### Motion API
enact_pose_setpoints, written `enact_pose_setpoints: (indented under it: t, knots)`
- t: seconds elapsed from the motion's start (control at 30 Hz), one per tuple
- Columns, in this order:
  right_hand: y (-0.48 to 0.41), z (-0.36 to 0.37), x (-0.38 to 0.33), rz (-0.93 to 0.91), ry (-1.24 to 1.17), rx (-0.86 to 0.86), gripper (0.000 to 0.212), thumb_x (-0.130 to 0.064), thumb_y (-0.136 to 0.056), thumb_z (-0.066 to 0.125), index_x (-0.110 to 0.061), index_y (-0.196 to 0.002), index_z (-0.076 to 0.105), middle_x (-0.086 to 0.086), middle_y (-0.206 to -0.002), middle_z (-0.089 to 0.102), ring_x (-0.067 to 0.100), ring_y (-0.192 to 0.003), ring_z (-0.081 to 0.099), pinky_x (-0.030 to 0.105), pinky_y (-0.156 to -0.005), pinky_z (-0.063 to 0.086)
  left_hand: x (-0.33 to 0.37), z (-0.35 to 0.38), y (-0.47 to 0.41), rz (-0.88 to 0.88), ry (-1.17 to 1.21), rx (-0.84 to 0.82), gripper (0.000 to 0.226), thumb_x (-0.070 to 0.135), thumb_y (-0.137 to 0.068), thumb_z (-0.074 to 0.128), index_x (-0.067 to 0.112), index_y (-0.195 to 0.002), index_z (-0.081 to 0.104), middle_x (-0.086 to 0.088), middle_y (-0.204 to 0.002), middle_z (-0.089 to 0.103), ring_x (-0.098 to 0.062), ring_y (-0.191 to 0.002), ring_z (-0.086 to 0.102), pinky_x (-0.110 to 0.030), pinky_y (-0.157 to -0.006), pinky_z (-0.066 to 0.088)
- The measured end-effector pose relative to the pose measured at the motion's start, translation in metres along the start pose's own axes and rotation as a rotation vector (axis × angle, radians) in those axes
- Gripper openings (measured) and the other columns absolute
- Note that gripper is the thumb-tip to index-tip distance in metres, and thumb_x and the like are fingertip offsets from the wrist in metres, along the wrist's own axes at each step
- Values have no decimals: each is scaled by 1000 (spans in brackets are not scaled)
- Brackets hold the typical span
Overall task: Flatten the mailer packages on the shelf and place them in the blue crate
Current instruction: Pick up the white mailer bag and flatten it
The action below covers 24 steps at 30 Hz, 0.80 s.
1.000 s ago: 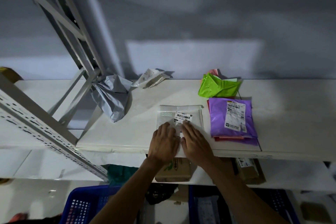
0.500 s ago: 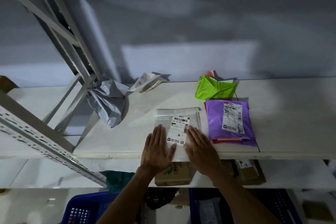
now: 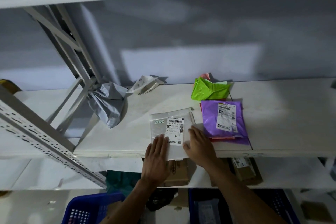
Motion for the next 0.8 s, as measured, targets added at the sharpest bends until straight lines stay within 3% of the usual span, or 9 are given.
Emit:
enact_pose_setpoints:
  t: [0.07,0.13,0.2,0.27,0.33,0.5,0.57,0.7,0.8]
  knots:
    - [4,-11,5,55,5,54,48,-34,-83,72,-5,-119,60,15,-122,62,31,-108,63,37,-82,55,3,-1,2,-21,43,30,83,57,-95,35,17,-162,7,-6,-169,2,-23,-156,0,-48,-125,16]
    - [6,-20,11,112,-19,100,43,-36,-87,70,-6,-117,59,13,-117,61,28,-102,63,33,-75,52,8,-2,4,-40,70,53,79,57,-97,31,19,-162,7,-5,-169,2,-22,-156,0,-46,-126,12]
    - [2,-22,17,187,-134,46,43,-33,-95,63,-6,-127,54,12,-123,60,27,-108,61,31,-78,49,12,-2,6,-68,85,73,76,56,-98,27,19,-162,7,-5,-169,2,-22,-156,0,-46,-126,10]
    - [1,-23,21,230,-270,-13,48,-25,-99,57,-7,-141,46,13,-136,58,28,-119,59,34,-89,51,17,0,9,-89,88,76,77,53,-96,26,20,-162,4,-5,-169,0,-22,-156,-3,-48,-126,10]
    - [3,-31,18,177,-326,19,54,-15,-98,56,-12,-150,41,14,-142,55,30,-125,56,36,-97,48,22,2,9,-96,91,70,77,53,-96,24,21,-161,-2,-4,-169,-6,-20,-155,-8,-48,-126,7]
    - [18,-58,21,58,-344,253,50,-5,-95,57,-22,-142,54,9,-130,62,25,-110,64,27,-82,53,44,-2,-1,-55,144,77,78,54,-98,24,26,-158,-18,0,-167,-18,-15,-153,-19,-43,-127,1]
    - [24,-71,34,100,-352,322,46,-3,-96,55,-23,-138,56,7,-126,58,22,-105,62,21,-74,52,59,-6,-11,-15,181,86,79,48,-101,33,28,-158,-18,0,-167,-18,-14,-153,-19,-43,-127,3]
    - [35,-101,73,231,-339,442,41,-4,-97,52,-19,-135,58,10,-134,53,26,-114,60,25,-76,51,102,-26,-48,99,194,135,76,33,-102,41,29,-160,-8,-4,-169,-9,-22,-155,-12,-47,-126,9]
    - [43,-114,116,376,-298,461,41,-9,-99,51,-17,-139,54,14,-131,50,27,-108,60,23,-73,43,141,-37,-77,213,153,133,80,16,-97,48,31,-161,2,-7,-169,-1,-27,-156,-5,-49,-124,9]
Point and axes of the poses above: each hand's wrist, its own y-axis away from the middle knuckle, its own z-axis out of the palm, x = y × z, the point moved 7 cm from there along -y, towards the middle knuckle
